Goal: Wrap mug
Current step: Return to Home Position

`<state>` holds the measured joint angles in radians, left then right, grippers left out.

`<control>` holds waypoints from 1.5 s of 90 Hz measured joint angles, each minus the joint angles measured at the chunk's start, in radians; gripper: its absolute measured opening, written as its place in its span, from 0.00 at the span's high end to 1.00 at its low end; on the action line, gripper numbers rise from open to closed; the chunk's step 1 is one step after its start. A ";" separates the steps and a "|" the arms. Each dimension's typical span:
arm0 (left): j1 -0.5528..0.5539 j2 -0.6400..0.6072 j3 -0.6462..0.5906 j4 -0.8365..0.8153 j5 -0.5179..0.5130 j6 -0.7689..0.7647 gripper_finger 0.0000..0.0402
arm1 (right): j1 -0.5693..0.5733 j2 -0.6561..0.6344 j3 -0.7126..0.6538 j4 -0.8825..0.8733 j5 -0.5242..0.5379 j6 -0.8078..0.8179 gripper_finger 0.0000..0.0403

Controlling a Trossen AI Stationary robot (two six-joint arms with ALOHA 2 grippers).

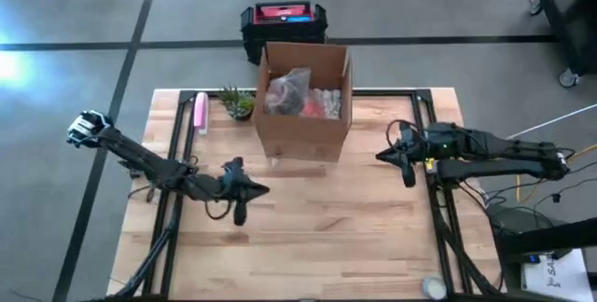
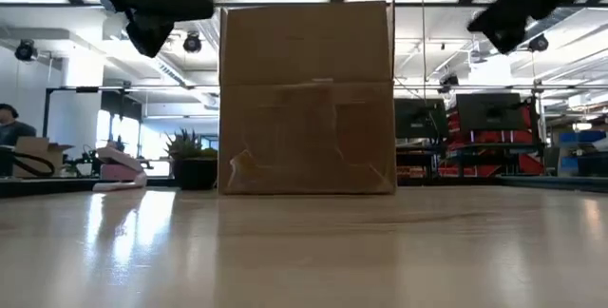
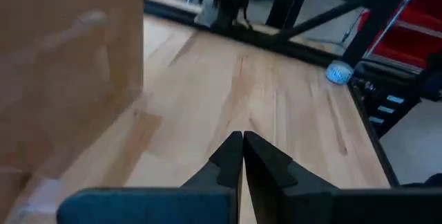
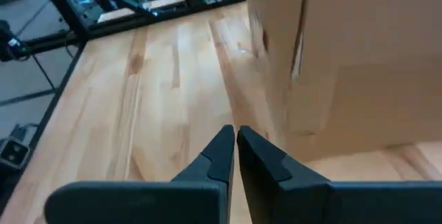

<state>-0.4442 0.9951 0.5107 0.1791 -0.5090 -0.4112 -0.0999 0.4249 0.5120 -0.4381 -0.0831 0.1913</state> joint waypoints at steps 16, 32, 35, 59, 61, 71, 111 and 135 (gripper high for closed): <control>0.075 -0.176 -0.134 0.064 0.053 0.036 1.00 | 0.000 -0.177 -0.140 0.060 -0.039 -0.019 0.99; 0.173 -0.283 -0.250 0.244 0.203 0.043 1.00 | 0.000 -0.229 -0.188 0.230 -0.079 0.133 0.99; 0.188 -0.292 -0.263 0.279 0.228 0.055 1.00 | 0.000 -0.231 -0.188 0.252 -0.072 0.144 0.99; 0.343 -0.317 -0.278 0.296 0.381 0.162 1.00 | 0.000 -0.237 -0.236 0.310 -0.102 -0.031 0.99; 0.357 -0.324 -0.278 0.282 0.392 0.168 1.00 | 0.000 -0.237 -0.245 0.317 -0.105 -0.036 0.99; 0.415 -0.384 -0.278 0.199 0.396 0.201 1.00 | 0.000 -0.237 -0.297 0.346 -0.122 -0.036 0.99; 0.482 -0.704 -0.392 0.035 0.445 0.217 1.00 | -0.001 -0.268 -0.489 0.622 -0.231 0.032 0.99; 0.482 -0.908 -0.499 -0.034 0.485 0.238 1.00 | -0.001 -0.268 -0.491 0.633 -0.231 0.056 0.99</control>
<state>0.0376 0.0871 0.0116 0.1451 -0.0243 -0.1730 -0.1005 0.1574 0.0212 0.1947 -0.3138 0.2477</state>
